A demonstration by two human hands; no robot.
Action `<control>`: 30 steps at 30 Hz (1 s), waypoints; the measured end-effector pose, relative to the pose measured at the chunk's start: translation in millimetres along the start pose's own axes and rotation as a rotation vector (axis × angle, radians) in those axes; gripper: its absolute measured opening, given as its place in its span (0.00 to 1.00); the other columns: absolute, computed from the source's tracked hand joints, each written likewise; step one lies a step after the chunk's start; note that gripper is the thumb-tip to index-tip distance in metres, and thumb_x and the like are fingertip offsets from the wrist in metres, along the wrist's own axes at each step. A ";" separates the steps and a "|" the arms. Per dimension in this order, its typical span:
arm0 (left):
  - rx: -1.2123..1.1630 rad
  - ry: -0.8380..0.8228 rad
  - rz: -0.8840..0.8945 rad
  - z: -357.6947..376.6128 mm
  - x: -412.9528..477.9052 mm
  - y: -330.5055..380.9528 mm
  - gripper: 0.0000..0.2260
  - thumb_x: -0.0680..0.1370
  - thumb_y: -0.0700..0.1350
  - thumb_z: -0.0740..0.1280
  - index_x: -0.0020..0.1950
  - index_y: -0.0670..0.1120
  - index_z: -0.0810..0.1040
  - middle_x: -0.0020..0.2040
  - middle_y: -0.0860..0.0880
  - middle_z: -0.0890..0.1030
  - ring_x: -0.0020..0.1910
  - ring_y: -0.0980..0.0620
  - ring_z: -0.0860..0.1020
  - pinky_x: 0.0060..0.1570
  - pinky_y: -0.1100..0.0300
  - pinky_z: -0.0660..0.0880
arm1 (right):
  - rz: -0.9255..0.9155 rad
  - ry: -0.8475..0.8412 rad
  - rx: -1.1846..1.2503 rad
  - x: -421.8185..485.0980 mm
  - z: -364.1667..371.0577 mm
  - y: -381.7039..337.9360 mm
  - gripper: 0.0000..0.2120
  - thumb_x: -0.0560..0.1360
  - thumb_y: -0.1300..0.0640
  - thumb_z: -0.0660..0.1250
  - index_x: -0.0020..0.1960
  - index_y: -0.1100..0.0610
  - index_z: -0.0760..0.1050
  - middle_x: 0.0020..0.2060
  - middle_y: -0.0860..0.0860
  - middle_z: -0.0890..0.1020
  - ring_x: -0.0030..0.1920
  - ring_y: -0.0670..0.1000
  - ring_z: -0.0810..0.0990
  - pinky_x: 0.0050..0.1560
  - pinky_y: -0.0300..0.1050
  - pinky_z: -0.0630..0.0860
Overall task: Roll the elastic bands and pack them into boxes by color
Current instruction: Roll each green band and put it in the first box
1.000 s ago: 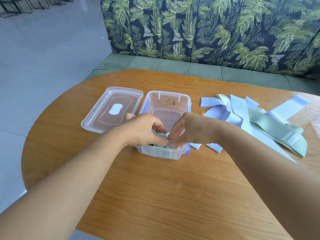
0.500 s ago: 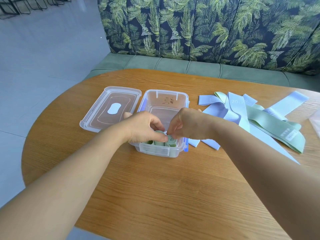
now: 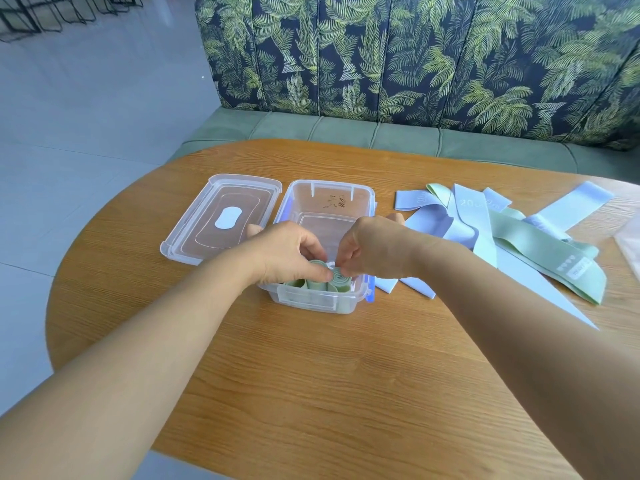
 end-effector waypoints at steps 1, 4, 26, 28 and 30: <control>0.001 0.001 -0.002 0.0 0.5 0.0 0.14 0.70 0.61 0.73 0.53 0.59 0.81 0.44 0.64 0.75 0.47 0.60 0.62 0.61 0.57 0.64 | 0.000 0.005 -0.008 0.2 -0.4 0.4 0.07 0.77 0.52 0.67 0.50 0.49 0.84 0.48 0.45 0.86 0.55 0.47 0.78 0.66 0.54 0.58; 0.012 -0.002 0.003 0.4 1.9 -0.4 0.14 0.69 0.62 0.73 0.52 0.59 0.81 0.45 0.64 0.75 0.50 0.59 0.65 0.61 0.56 0.64 | -0.001 0.014 0.017 -1.4 -1.7 1.9 0.06 0.76 0.51 0.69 0.49 0.49 0.84 0.48 0.46 0.86 0.55 0.48 0.78 0.66 0.53 0.58; 0.047 0.020 0.003 2.5 11.1 -6.9 0.13 0.70 0.63 0.71 0.50 0.58 0.82 0.46 0.63 0.80 0.55 0.57 0.66 0.65 0.55 0.62 | 0.002 0.006 0.090 -1.2 -2.2 4.1 0.05 0.75 0.52 0.70 0.50 0.46 0.83 0.49 0.44 0.85 0.55 0.47 0.77 0.67 0.52 0.58; 0.043 0.019 0.005 2.4 12.7 -8.6 0.13 0.69 0.64 0.72 0.48 0.59 0.82 0.47 0.64 0.81 0.59 0.56 0.68 0.63 0.56 0.61 | 0.005 0.017 0.107 -1.8 -3.4 4.1 0.06 0.76 0.53 0.69 0.49 0.47 0.83 0.48 0.44 0.85 0.54 0.47 0.78 0.70 0.53 0.57; 0.040 0.017 0.016 2.0 13.9 -9.1 0.13 0.68 0.65 0.72 0.46 0.59 0.82 0.46 0.64 0.82 0.60 0.56 0.70 0.61 0.56 0.60 | 0.004 0.009 0.118 -2.5 -4.2 3.9 0.06 0.77 0.54 0.67 0.49 0.47 0.83 0.49 0.45 0.85 0.55 0.48 0.78 0.71 0.53 0.58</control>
Point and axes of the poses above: each hand's wrist, its own x-axis towards the middle knuckle, its own z-axis out of the palm, y = z × x, the point moved 5 cm from there along x, towards the middle knuckle
